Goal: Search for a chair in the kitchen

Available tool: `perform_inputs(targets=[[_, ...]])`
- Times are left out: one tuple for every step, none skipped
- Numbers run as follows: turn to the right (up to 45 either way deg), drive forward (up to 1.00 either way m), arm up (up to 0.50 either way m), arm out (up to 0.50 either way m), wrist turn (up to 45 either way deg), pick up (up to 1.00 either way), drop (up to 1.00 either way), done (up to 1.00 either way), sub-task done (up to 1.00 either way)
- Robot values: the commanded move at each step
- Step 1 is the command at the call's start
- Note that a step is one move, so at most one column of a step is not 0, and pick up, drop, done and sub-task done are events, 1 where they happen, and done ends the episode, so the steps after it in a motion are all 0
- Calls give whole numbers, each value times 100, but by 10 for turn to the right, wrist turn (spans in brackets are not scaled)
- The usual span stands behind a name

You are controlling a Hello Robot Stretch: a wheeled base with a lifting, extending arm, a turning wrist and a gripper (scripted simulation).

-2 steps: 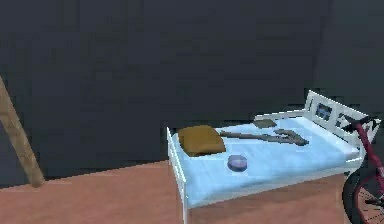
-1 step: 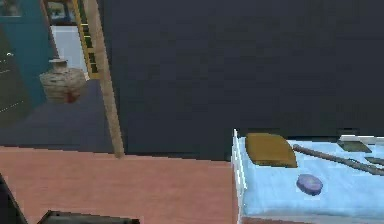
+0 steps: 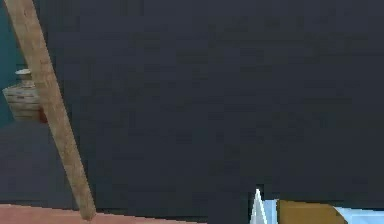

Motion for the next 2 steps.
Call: perform_inputs(targets=[[60,0,0,0,0,0,0,0,0],[0,35,0,0,0,0,0,0,0]])
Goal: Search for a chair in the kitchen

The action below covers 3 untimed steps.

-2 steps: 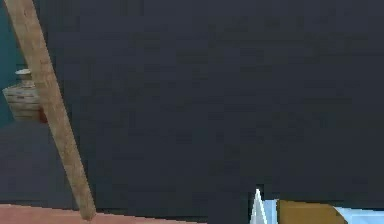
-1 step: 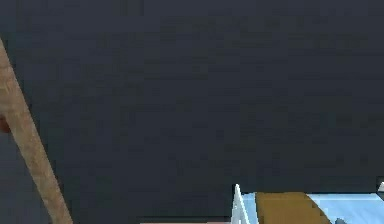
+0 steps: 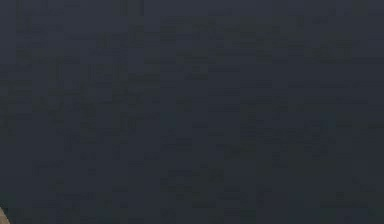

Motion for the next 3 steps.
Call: perform_inputs(targets=[[-450,0,0,0,0,0,0,0,0],[-360,0,0,0,0,0,0,0,0],[0,100,0,0,0,0,0,0,0]])
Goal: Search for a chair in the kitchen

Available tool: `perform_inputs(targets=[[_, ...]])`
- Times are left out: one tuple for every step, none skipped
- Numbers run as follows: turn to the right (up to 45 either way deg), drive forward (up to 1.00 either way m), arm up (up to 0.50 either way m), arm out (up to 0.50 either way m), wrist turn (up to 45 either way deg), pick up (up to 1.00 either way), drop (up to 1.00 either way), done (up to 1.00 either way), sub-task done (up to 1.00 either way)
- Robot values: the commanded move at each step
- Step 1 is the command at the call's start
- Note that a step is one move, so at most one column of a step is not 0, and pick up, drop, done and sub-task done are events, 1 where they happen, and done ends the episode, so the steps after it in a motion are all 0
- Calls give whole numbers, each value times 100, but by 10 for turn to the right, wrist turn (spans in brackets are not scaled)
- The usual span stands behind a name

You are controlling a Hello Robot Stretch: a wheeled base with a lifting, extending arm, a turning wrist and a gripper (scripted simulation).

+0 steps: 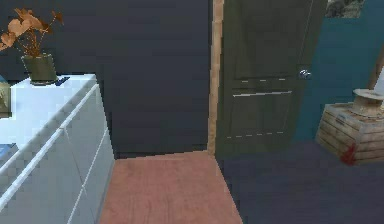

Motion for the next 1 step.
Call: perform_inputs(targets=[[30,0,0,0,0,0,0,0,0]])
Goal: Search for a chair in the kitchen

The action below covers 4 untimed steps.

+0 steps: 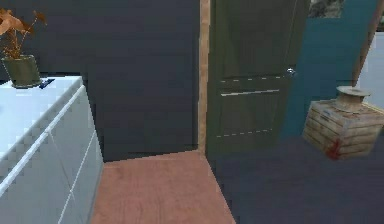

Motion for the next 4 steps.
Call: perform_inputs(targets=[[0,5,0,0,0,0,0,0,0],[330,0,0,0,0,0,0,0,0],[0,40,0,0,0,0,0,0,0],[240,0,0,0,0,0,0,0,0]])
